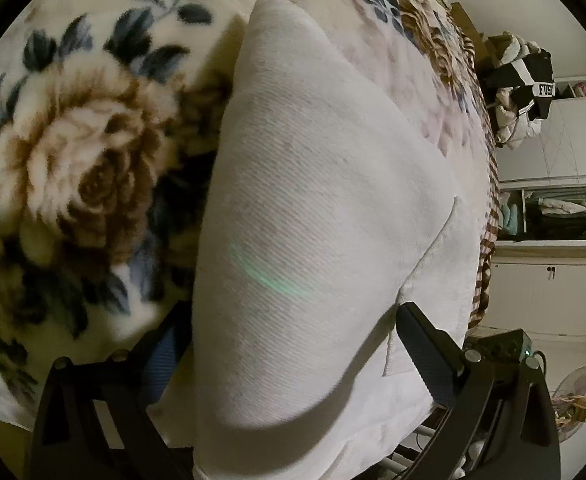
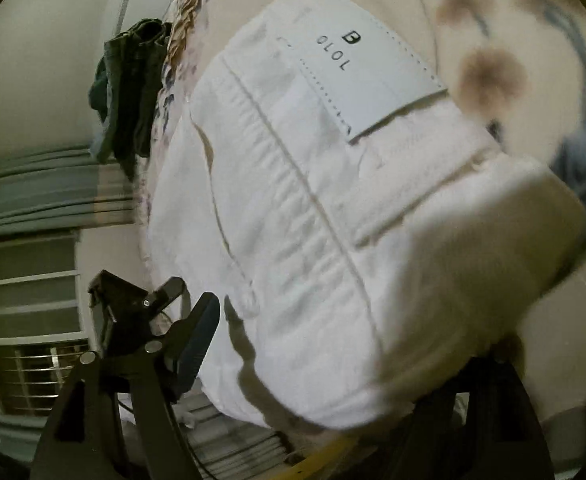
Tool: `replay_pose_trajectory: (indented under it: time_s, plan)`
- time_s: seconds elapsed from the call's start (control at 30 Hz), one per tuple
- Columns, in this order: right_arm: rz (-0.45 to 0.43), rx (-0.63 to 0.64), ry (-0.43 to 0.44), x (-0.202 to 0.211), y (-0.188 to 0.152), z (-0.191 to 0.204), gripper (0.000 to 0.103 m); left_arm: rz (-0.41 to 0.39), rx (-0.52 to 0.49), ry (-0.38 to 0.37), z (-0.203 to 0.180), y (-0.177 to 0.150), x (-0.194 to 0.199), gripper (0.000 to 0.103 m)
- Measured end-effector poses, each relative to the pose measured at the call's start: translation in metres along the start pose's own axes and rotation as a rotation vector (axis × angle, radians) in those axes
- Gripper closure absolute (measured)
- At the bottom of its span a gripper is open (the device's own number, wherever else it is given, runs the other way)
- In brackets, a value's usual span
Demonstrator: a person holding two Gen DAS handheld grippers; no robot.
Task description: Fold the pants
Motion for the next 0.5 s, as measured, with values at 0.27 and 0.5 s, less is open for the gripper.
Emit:
replay_pose_trajectory:
  time_s: [0.27, 0.5]
  plan:
    - [-0.072, -0.086, 0.153, 0.021, 0.009, -0.010, 0.025, -0.025, 0.003, -0.024, -0.001, 0.000, 0.004, 0.001]
    - [0.007, 0.029, 0.127, -0.012, 0.003, 0.027, 0.034, -0.052, 0.018, -0.029, -0.003, 0.000, 0.003, 0.001]
Point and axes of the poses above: each gripper's, at about its wrist camera, not at the fingertips, and x roughly against the way its jaws point, z to its left, y to its top, the point moved 6 cm from there along -x, roughly the way its jaws point, and after that the axes turned 5 degrees about -y, right-handed, at the moved point
